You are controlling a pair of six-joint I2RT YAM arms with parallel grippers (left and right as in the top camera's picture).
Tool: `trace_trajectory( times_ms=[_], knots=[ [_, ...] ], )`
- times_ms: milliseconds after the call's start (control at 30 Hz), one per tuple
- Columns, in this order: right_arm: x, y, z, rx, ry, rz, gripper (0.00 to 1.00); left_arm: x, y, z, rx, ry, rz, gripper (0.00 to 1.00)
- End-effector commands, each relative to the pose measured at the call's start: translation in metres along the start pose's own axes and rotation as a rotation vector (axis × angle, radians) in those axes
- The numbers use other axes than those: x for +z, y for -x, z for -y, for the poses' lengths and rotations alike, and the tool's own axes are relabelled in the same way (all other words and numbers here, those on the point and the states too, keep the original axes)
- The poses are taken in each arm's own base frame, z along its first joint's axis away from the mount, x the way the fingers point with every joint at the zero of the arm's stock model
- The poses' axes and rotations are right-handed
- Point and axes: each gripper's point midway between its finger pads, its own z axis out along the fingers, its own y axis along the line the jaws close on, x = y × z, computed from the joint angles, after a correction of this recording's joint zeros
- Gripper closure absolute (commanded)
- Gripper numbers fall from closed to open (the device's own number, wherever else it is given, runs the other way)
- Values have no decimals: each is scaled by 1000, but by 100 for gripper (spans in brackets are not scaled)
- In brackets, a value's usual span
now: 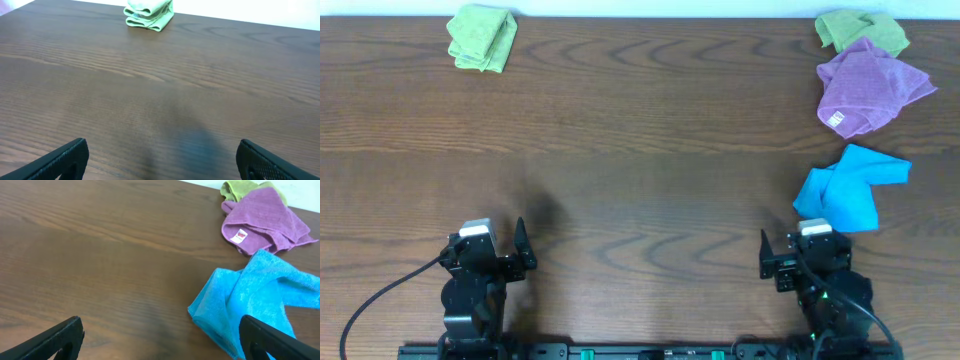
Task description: Fold the cloth
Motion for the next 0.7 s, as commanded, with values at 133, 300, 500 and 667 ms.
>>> trace_trajectory(
  times_ms=[133,300,500,667],
  knots=[
    [4,-9,-2,-10,2,21,1,3,-7,-6,17,29,-12,5],
    [4,-9,-3,-14,7,21,1,3,-7,-6,17,28,-12,5],
    [4,-9,-4,-13,8,21,1,3,-7,-6,17,29,-12,5],
    [4,-9,-4,-13,9,21,1,3,-7,-6,17,29,-12,5]
  ],
)
